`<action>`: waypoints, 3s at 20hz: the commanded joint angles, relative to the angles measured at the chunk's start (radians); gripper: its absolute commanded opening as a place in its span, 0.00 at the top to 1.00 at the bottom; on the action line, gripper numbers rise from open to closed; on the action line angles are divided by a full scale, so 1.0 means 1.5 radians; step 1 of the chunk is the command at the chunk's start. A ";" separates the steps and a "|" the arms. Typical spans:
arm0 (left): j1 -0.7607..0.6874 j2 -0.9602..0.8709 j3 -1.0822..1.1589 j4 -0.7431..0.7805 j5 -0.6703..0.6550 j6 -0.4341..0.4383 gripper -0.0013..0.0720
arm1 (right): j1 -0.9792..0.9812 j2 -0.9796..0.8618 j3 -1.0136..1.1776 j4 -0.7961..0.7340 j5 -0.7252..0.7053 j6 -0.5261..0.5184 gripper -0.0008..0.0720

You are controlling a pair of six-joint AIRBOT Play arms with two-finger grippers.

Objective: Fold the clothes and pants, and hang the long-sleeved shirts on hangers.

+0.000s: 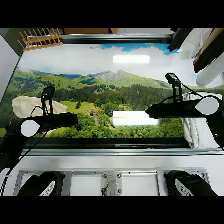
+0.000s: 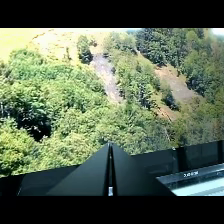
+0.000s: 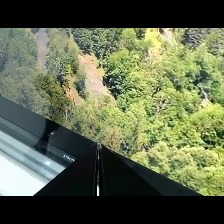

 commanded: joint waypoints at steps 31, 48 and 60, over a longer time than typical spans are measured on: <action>0.470 -0.455 0.196 0.174 0.073 0.026 0.00 | 0.001 -0.001 0.000 0.000 0.000 0.000 0.96; -0.072 -0.176 0.196 -0.035 0.086 -0.004 0.97 | 0.001 -0.001 0.000 0.000 0.000 0.000 0.96; -0.206 -0.221 0.196 -0.034 0.208 -0.077 0.04 | -0.067 0.002 0.007 0.012 -0.052 0.002 0.97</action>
